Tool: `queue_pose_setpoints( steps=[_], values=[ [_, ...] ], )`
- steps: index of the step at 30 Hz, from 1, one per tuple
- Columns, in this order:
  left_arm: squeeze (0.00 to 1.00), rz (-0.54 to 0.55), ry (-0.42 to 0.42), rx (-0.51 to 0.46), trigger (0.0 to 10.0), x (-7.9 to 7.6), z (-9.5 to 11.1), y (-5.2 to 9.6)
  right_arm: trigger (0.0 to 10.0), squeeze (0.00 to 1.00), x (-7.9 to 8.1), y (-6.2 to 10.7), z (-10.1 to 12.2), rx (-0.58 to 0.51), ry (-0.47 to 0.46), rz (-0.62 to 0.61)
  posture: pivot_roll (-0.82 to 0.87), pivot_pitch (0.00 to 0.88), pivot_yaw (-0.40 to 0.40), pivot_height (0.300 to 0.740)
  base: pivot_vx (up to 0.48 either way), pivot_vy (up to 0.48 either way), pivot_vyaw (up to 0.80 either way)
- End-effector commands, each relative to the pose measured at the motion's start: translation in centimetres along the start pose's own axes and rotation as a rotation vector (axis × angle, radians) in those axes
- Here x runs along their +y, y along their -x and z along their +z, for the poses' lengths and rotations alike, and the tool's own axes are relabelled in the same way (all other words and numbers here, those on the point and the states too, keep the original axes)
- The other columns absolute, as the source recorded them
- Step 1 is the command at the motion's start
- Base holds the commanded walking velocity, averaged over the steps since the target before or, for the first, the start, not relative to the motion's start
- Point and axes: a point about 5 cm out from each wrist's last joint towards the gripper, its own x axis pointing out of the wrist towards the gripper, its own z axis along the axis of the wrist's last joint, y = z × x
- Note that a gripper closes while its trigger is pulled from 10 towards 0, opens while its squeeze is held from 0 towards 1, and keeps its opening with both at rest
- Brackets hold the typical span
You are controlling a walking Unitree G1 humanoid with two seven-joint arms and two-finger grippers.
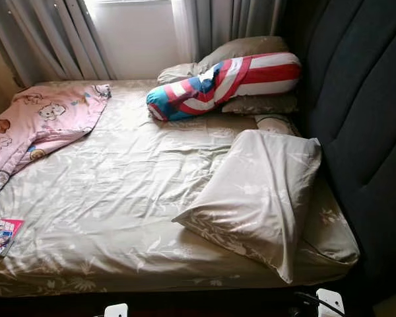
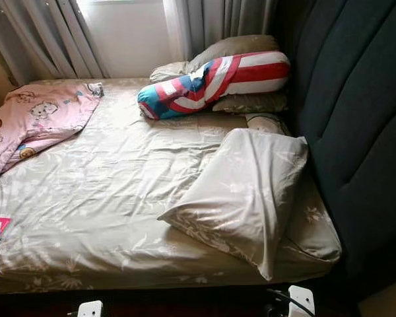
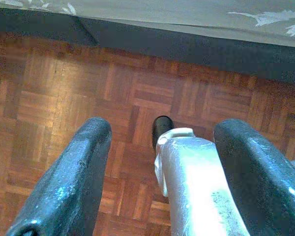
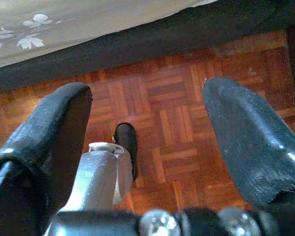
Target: Clean up the room
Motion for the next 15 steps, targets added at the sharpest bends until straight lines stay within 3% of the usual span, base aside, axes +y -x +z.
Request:
queue_pose_setpoints(
  steps=[1, 15],
  values=[
    [0.0, 0.0, -0.008, 0.019, 10.0, 0.31, -0.38, 0.08, 10.0, 0.0, -0.01, 0.0, -0.01, -0.001, 0.0, -0.002, -0.06, 0.0, 0.015, 0.74, 0.255, 0.0, 0.0],
    [0.0, 0.001, -0.002, 0.018, 10.0, 0.36, -0.32, 0.06, 10.0, 0.0, 0.04, -0.02, 0.13, -0.007, -0.005, -0.001, -0.06, 0.0, 0.012, 0.74, 0.276, 0.0, 0.0]
  ],
)
